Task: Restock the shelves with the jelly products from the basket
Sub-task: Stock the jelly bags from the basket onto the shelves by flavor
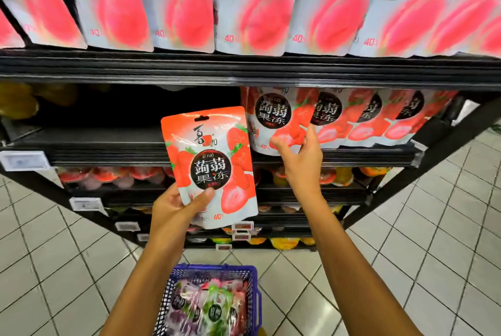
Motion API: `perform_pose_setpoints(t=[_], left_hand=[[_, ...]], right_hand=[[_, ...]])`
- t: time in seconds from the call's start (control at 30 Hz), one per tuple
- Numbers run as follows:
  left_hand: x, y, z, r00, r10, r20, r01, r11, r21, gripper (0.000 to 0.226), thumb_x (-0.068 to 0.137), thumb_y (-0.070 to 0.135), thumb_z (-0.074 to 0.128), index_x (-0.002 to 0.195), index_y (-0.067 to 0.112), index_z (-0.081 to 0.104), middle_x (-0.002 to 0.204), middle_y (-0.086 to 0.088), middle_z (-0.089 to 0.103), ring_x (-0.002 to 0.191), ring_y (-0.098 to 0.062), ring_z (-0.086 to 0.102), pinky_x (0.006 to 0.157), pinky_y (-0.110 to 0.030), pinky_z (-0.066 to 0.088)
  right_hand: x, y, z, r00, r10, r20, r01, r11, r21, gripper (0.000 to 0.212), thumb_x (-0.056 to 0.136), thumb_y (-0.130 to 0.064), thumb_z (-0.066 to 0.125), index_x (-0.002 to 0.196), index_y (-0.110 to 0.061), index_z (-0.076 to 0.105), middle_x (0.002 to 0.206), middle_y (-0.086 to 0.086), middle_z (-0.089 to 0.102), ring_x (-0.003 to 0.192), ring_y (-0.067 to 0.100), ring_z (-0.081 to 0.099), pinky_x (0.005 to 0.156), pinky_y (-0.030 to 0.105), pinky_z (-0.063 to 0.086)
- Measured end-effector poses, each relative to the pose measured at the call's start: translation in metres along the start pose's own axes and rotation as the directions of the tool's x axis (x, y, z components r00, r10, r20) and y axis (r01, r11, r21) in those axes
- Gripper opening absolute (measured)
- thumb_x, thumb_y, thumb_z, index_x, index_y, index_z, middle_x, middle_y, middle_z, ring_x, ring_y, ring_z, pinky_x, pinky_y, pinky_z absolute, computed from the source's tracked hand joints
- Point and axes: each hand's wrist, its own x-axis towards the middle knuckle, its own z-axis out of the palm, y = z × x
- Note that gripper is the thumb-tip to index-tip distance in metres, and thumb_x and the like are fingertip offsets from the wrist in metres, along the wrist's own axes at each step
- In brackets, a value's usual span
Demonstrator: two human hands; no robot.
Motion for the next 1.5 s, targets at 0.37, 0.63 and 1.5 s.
perform_pose_setpoints(t=[0.37, 0.63, 1.5], left_hand=[[-0.004, -0.003, -0.005, 0.999, 0.012, -0.042, -0.012, 1.0, -0.002, 0.034, 0.068, 0.03, 0.079, 0.101, 0.024, 0.073, 0.098, -0.006, 0.076, 0.085, -0.027, 0.074, 0.058, -0.041, 0.06], [0.006, -0.002, 0.004, 0.999, 0.012, -0.037, -0.014, 0.998, -0.062, 0.041, 0.063, 0.03, 0.082, 0.101, 0.022, 0.073, 0.104, -0.006, 0.076, 0.094, -0.021, 0.073, 0.068, -0.024, 0.057], [0.033, 0.037, 0.045, 0.986, 0.165, 0.038, -0.167, 0.984, 0.06, 0.059, 0.074, 0.026, 0.079, 0.127, 0.022, 0.054, 0.112, 0.002, 0.072, 0.101, -0.011, 0.07, 0.076, -0.023, 0.058]], right_hand=[[-0.008, 0.007, -0.013, 0.989, -0.054, -0.137, -0.021, 0.868, -0.497, 0.037, 0.078, -0.047, 0.076, 0.103, -0.022, 0.065, 0.053, -0.003, 0.059, 0.059, 0.019, 0.06, 0.057, 0.028, 0.035], [0.001, 0.007, 0.008, 0.994, 0.005, -0.108, -0.035, 0.96, -0.278, 0.032, 0.083, -0.031, 0.076, 0.112, -0.025, 0.064, 0.06, -0.01, 0.062, 0.045, 0.004, 0.061, 0.064, 0.009, 0.045], [-0.031, -0.036, 0.01, 0.937, 0.12, 0.327, -0.209, 0.945, 0.252, 0.016, 0.086, -0.013, 0.072, 0.101, -0.014, 0.071, 0.094, 0.0, 0.077, 0.088, 0.016, 0.073, 0.078, 0.031, 0.059]])
